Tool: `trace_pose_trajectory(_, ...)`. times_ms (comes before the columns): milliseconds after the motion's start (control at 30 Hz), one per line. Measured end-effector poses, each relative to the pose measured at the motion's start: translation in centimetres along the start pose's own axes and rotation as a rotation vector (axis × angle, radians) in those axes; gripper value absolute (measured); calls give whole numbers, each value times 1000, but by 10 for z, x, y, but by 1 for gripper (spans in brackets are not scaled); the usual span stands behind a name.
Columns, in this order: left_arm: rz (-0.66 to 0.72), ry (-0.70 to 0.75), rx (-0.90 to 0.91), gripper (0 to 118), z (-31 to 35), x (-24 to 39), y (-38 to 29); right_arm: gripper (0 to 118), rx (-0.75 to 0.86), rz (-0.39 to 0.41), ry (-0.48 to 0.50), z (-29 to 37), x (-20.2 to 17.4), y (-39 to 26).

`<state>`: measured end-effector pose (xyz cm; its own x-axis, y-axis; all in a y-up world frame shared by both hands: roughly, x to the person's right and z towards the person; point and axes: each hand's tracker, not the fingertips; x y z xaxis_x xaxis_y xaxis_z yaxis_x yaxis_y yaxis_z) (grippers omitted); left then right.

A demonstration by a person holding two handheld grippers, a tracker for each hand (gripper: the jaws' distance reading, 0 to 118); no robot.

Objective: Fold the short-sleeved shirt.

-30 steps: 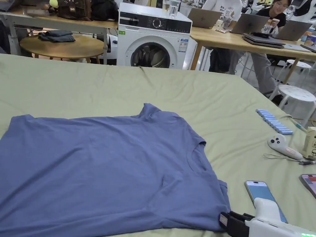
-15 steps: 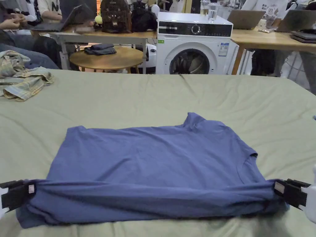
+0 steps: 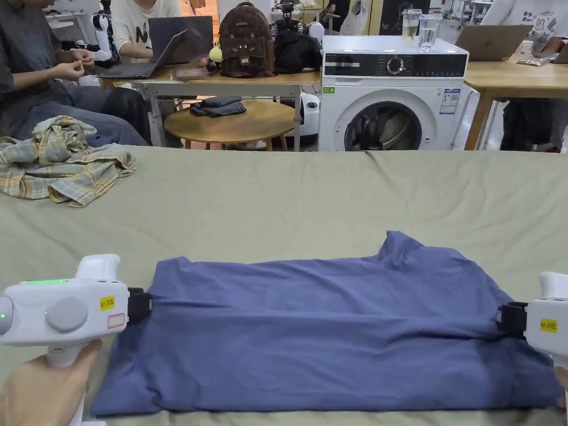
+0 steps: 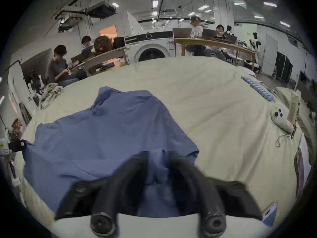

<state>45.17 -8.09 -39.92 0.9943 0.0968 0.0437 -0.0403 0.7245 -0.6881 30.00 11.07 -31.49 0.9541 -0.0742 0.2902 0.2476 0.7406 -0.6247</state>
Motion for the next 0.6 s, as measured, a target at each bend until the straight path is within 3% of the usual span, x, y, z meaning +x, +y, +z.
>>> trace_pose_trajectory(67, -38, 51, 71, 60, -40, -14, -16, 57, 33, 34, -20, 7, 0, -5)
trace_pose_trajectory(200, -86, -20, 188, 60, 20, 12, -32, 57, 163, 54, 12, 45, -12, -17)
trace_pose_trajectory(267, -73, -28, 229, 60, 28, 20, -16, 57, 192, 67, 34, 62, -25, -23)
trace_pose_trajectory(367, -50, -97, 267, 60, 94, 55, -8, 56, 206, 99, 75, 72, -45, -34)
trace_pose_trajectory(433, -69, -103, 254, 57, 108, 65, -36, 44, 204, 126, 120, 81, -61, -44)
trace_pose_trajectory(467, -86, -105, 248, 48, 112, 66, -55, 36, 203, 133, 124, 84, -68, -48)
trace_pose_trajectory(533, -136, -121, 230, 6, 129, 63, -107, 20, 186, 148, 156, 89, -74, -59)
trace_pose_trajectory(600, -165, -101, 226, 0, 119, 58, -138, 0, 162, 162, 195, 92, -79, -70)
